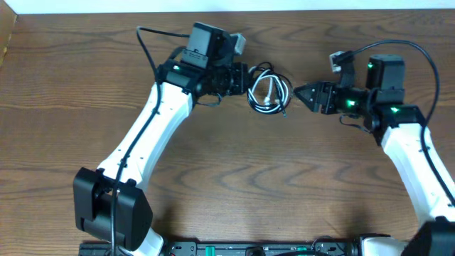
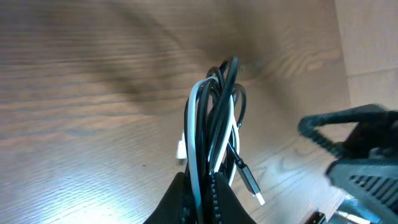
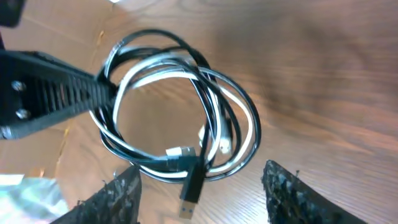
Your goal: Untangle cables
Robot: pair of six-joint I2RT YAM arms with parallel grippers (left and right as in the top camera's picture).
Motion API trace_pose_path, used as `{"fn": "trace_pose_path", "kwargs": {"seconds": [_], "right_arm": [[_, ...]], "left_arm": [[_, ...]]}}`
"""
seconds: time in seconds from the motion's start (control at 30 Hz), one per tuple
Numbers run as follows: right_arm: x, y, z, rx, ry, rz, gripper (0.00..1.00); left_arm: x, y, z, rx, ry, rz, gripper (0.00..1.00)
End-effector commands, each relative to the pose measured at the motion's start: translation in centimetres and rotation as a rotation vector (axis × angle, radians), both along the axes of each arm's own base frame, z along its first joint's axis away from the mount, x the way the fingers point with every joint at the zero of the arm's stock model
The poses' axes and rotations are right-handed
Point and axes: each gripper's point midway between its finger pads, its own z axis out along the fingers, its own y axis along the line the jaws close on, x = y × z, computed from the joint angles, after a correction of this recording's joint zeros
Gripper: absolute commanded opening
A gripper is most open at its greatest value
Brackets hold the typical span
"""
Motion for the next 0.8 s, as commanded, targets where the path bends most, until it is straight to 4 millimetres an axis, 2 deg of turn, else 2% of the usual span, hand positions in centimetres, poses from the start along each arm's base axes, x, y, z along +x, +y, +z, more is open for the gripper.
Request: {"fn": "trace_pose_path", "kwargs": {"seconds": [0.0, 0.2, 0.27, 0.33, 0.43, 0.57, 0.67, 0.77], "right_arm": [[0.1, 2.4, -0.3, 0.05, 0.027, 0.069, 0.56], [1.7, 4.2, -3.1, 0.025, 0.079, 0.027, 0.47], [2.5, 4.3, -4.7, -0.01, 0.117, -0.035, 0.4], [3.1, 3.0, -7.2, -0.083, 0.204, -0.18, 0.34], [3.3, -1.1, -10.6, -0.227, 0.333, -0.47, 0.33], [2.5, -4.7, -12.1, -0.382, 0.363, -0.609, 0.28], [1.8, -5.7, -12.7, -0.412, 0.397, -0.628, 0.23], [1.3, -5.7, -12.9, -0.42, 0.417, -0.607, 0.16]], "left_arm": [[0.0, 0.2, 0.8, -0.06, 0.006, -0.034, 0.07], [-1.1, -0.7, 2.0, -0.161, 0.041, -0.105, 0.07], [-1.6, -1.1, 2.4, -0.194, 0.053, -0.132, 0.07], [-2.1, -1.5, 2.8, -0.224, 0.064, -0.158, 0.07], [-2.4, -1.5, 2.9, -0.222, 0.057, -0.172, 0.07], [-2.4, -0.5, 3.1, -0.197, 0.036, -0.166, 0.07], [-2.1, 0.2, 3.6, -0.197, 0.019, -0.152, 0.08], [-1.6, 0.9, 3.5, -0.181, 0.012, -0.126, 0.08]]}}
